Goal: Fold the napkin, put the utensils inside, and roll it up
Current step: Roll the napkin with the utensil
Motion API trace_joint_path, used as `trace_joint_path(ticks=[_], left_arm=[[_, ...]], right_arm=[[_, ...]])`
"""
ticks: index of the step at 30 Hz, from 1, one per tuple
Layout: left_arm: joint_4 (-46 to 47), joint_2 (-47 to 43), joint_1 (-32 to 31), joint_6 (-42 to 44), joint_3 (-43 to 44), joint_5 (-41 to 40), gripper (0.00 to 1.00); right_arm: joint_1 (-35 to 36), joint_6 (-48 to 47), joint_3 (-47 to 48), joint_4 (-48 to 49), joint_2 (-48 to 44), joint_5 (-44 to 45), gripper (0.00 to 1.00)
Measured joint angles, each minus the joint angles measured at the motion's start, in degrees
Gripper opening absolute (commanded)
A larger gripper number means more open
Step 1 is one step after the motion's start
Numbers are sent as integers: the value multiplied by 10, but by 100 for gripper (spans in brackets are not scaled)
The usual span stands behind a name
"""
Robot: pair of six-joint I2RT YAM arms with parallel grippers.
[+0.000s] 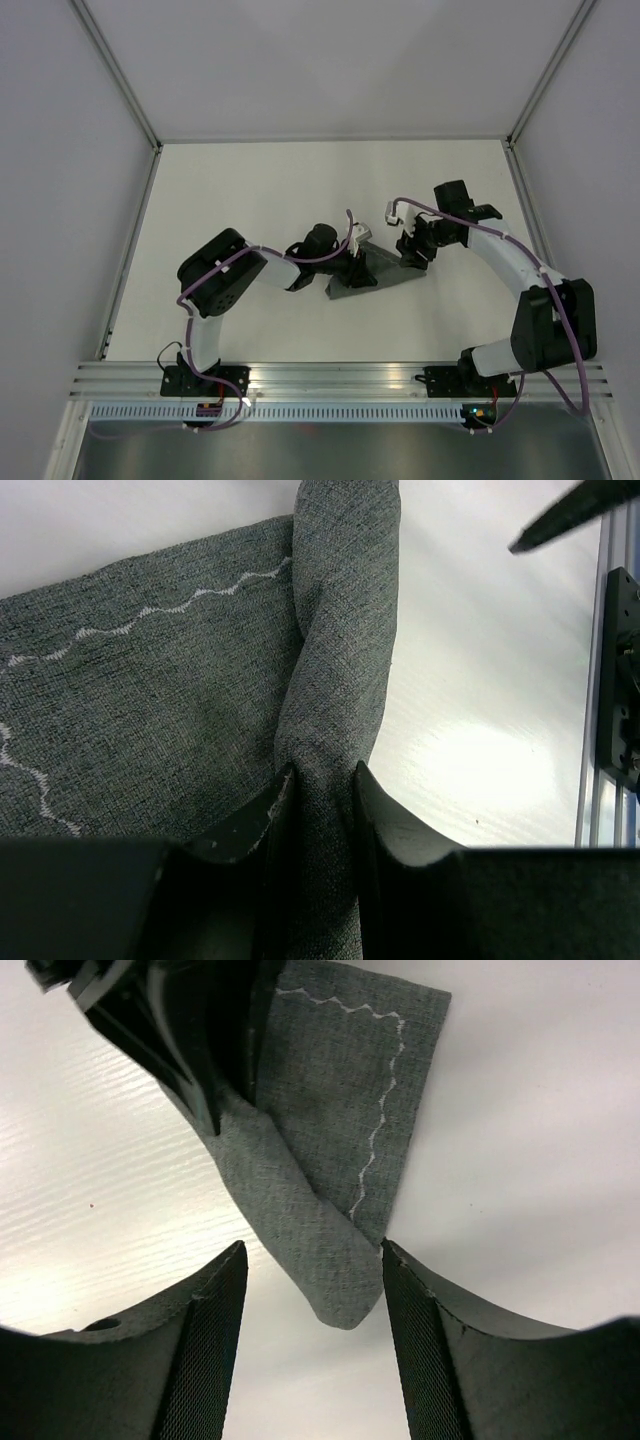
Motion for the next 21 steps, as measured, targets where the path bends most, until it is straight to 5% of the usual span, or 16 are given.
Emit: trace_joint_path(ticks=[6,13,21], left_arm=[[-20,2,2,-13,10,3,2],[-46,6,7,-23,25,13,2],[-78,18,15,-28,49,42,2]], right_arm=[[38,-26,-111,72,-86,27,65],[161,-40,-274,207,-166,114,66],[195,-52,-320,322,-182,177,66]])
